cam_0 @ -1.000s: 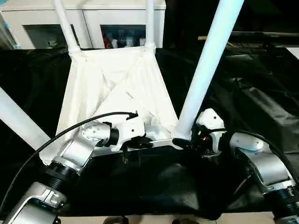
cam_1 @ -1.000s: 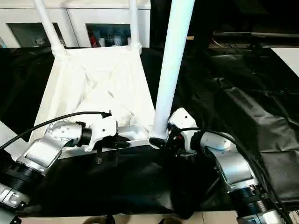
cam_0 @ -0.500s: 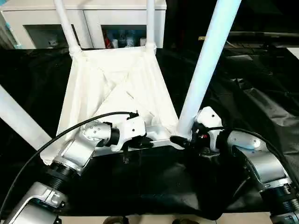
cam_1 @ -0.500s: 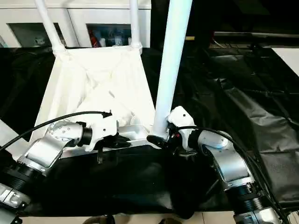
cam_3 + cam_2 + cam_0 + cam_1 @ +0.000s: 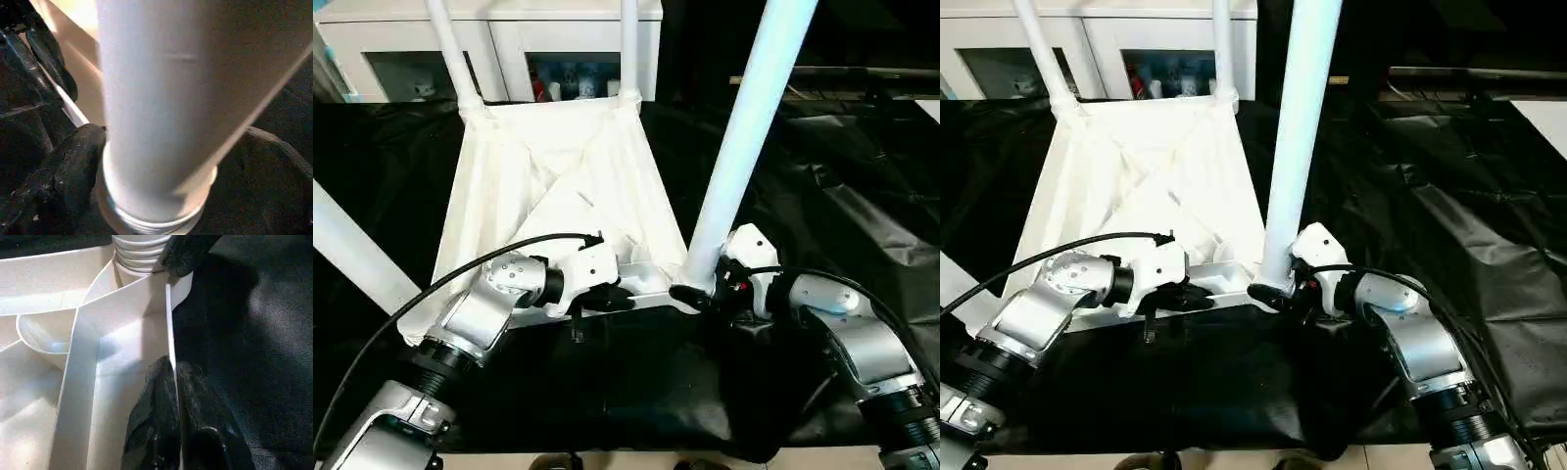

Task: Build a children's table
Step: Rotate leg to tighten

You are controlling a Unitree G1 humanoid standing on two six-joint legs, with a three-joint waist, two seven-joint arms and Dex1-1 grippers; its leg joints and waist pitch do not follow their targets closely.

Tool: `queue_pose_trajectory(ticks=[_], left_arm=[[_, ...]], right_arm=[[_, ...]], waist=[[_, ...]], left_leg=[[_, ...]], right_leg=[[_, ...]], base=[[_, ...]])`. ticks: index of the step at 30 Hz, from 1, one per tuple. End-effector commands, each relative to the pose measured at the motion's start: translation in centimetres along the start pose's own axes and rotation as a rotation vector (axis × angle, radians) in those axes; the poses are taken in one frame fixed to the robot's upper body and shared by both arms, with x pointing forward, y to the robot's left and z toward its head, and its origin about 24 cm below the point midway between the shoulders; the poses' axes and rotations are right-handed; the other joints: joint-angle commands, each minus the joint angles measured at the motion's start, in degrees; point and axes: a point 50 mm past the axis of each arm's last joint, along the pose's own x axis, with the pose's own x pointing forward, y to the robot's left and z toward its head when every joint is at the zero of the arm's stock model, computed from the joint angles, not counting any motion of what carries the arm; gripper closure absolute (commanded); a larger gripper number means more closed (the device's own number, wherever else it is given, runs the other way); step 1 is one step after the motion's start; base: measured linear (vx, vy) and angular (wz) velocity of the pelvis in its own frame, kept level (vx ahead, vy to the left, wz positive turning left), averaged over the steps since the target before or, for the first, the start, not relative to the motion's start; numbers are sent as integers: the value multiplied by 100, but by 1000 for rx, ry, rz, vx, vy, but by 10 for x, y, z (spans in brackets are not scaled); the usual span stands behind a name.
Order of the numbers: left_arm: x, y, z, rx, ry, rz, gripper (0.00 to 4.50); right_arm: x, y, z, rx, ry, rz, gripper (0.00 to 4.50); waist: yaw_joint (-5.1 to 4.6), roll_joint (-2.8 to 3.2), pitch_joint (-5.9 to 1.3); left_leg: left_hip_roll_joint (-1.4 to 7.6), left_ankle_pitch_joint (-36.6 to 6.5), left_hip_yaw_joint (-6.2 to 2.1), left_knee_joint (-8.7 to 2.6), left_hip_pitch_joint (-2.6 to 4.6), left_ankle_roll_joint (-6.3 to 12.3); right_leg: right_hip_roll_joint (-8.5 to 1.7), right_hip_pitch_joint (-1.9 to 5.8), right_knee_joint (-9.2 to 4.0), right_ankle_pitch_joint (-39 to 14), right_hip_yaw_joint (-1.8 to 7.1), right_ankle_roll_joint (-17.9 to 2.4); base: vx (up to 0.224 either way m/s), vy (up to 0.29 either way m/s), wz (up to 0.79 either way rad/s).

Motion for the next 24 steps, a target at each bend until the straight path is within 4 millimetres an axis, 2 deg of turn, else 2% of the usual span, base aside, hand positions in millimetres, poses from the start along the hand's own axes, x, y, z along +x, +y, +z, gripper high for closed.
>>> queue_pose_trajectory(ticks=[1, 4, 6, 8, 11, 15, 22, 24], left_arm=[[10, -12, -25, -44, 131, -47, 450], [10, -14, -25, -71, 124, -73, 450], [10, -15, -24, -101, 112, -88, 405], [10, -13, -22, -64, 113, -46, 391], [11, -11, -23, -50, 120, -37, 391], [10, -11, -23, -54, 122, -43, 391], [8, -9, -22, -63, 105, -37, 391], [8, -7, -20, -64, 82, -7, 418]], right_arm=[[2, 0, 1, -10, 1, 12, 4], [2, 0, 1, -11, 2, 13, 4], [2, 0, 1, -12, 2, 12, 2], [2, 0, 1, -13, 3, 11, 2], [2, 0, 1, -14, 3, 11, 2], [2, 0, 1, -14, 3, 13, 2], [2, -1, 1, -14, 2, 12, 2], [2, -1, 1, -14, 3, 12, 2]], waist=[[-26, -54, -242], [-33, -56, -233], [-35, -55, -235], [-48, -62, -237], [-41, -53, -260], [-36, -50, -255], [-42, -50, -229], [-44, -50, -234]], left_leg=[[245, -1633, -133, -436, 142, 139], [250, -1746, -147, -454, 144, 85], [253, -1751, -149, -458, 146, 70], [244, -1696, -151, -457, 130, 88], [246, -1493, -138, -438, 126, 161], [244, -1440, -132, -438, 120, 180], [251, -1687, -145, -465, 133, 113], [250, -1666, -145, -463, 129, 109]], right_leg=[[-429, 140, -549, -1862, 274, -1016], [-437, 129, -573, -2130, 277, -921], [-442, 128, -568, -2146, 279, -916], [-432, 132, -563, -2075, 277, -907], [-426, 145, -540, -1687, 279, -987], [-426, 154, -528, -1568, 274, -1054], [-437, 127, -577, -2037, 278, -946], [-435, 130, -572, -2016, 280, -944]], base=[[0, 0, 0], [0, 0, 0], [0, 0, 0], [0, 0, 0], [0, 0, 0], [0, 0, 0], [0, 0, 0], [0, 0, 0]])
